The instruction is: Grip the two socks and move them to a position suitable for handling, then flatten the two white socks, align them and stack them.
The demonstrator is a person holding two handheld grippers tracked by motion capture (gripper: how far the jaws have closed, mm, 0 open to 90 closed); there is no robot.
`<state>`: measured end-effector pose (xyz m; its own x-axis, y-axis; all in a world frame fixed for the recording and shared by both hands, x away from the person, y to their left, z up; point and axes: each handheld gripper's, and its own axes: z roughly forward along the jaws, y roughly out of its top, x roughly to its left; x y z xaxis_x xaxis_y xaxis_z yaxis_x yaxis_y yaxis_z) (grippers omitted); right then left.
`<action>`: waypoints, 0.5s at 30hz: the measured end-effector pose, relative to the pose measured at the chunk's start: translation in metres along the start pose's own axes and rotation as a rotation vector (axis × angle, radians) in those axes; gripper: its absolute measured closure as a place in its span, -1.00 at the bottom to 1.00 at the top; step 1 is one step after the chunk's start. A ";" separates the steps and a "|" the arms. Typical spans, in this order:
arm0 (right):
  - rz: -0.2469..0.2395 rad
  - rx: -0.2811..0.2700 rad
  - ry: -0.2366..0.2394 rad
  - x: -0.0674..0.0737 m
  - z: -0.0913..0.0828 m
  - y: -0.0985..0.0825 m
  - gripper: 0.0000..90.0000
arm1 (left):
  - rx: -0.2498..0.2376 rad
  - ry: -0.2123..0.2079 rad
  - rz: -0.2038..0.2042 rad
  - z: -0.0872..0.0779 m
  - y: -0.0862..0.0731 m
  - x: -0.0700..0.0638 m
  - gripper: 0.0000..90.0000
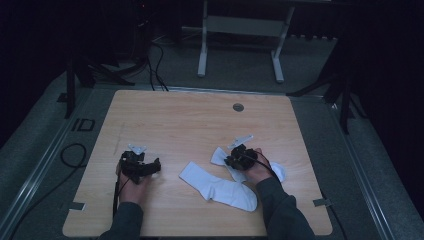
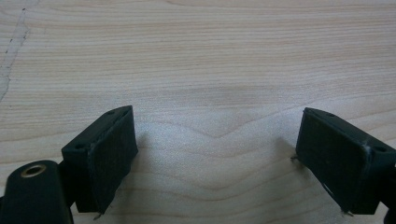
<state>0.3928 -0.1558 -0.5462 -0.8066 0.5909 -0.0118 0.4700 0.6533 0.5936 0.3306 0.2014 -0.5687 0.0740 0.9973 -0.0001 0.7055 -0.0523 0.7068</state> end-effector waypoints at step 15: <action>0.029 -0.026 -0.022 -0.004 -0.009 0.000 0.86 | -0.001 -0.003 0.002 0.000 0.000 -0.001 -0.73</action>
<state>0.3928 -0.1621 -0.5393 -0.7845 0.6200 -0.0114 0.4835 0.6231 0.6148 0.3312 0.2008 -0.5687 0.0775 0.9970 -0.0003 0.7048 -0.0546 0.7073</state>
